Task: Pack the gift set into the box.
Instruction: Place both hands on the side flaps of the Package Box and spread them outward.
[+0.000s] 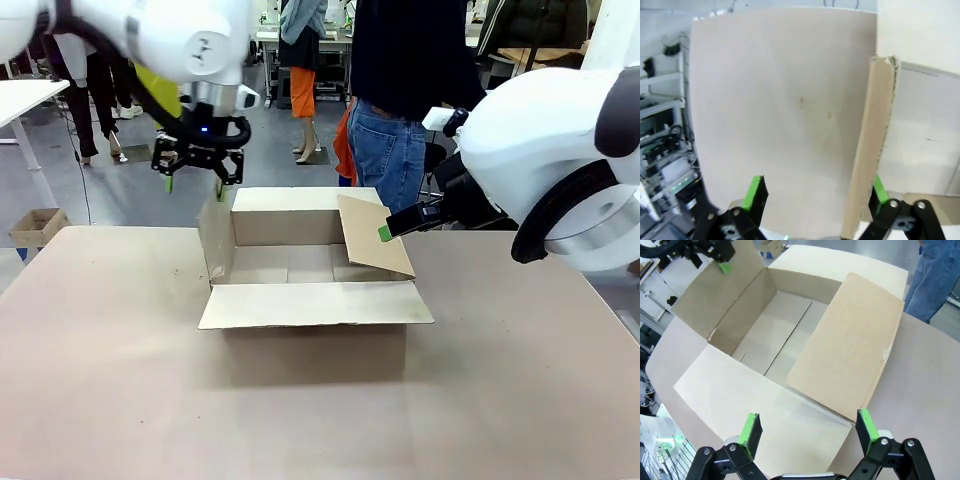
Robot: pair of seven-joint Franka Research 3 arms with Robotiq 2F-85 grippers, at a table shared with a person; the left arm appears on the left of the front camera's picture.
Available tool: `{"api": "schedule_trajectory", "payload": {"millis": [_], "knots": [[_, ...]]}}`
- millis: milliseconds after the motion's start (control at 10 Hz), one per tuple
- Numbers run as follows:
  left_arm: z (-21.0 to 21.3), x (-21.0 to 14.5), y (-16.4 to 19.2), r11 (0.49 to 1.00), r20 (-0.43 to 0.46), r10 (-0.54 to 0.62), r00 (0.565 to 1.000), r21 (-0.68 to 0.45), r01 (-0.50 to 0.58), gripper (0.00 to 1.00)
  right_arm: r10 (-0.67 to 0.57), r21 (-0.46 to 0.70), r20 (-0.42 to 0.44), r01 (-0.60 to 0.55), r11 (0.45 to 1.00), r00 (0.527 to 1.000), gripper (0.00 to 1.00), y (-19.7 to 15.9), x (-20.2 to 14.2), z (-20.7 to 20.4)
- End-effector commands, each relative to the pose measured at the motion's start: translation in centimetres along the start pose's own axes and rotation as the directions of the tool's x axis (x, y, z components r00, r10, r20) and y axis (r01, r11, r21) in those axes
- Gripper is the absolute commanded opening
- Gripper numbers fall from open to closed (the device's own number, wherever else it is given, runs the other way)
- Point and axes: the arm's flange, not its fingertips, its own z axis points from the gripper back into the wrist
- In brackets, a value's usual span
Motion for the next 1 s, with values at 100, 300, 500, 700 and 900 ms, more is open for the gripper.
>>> {"api": "schedule_trajectory", "payload": {"millis": [100, 300, 500, 700, 900], "knots": [[-3.9, -1.1, 5.7, 0.979, -0.084, -0.049, 0.995, -0.203, 0.031, 1.0, 0.0, -0.012, 0.002, 0.0, 1.0, 1.0, 1.0, -0.1, 0.2, 0.2], [-6.9, -0.7, 9.1, 0.941, -0.128, -0.034, 0.991, -0.338, -0.011, 1.0, 0.0, -0.012, 0.002, 0.0, 1.0, 1.0, 1.0, -0.1, 0.2, 0.2], [-9.9, -0.5, 11.4, 0.887, -0.186, -0.066, 0.98, -0.46, -0.027, 1.0, 0.0, -0.012, 0.002, 0.0, 1.0, 1.0, 1.0, -0.1, 0.2, 0.2], [-9.2, 0.4, 10.5, 0.922, -0.17, -0.034, 0.985, -0.385, -0.035, 1.0, 0.0, 0.0, 0.0, 0.0, 1.0, 1.0, 1.0, 0.0, 0.0, 0.0], [-9.2, 0.4, 10.5, 0.922, -0.17, -0.034, 0.985, -0.385, -0.035, 1.0, 0.148, -0.151, -0.185, -0.177, 0.973, 0.972, 1.0, 5.2, 7.8, -2.1]]}}
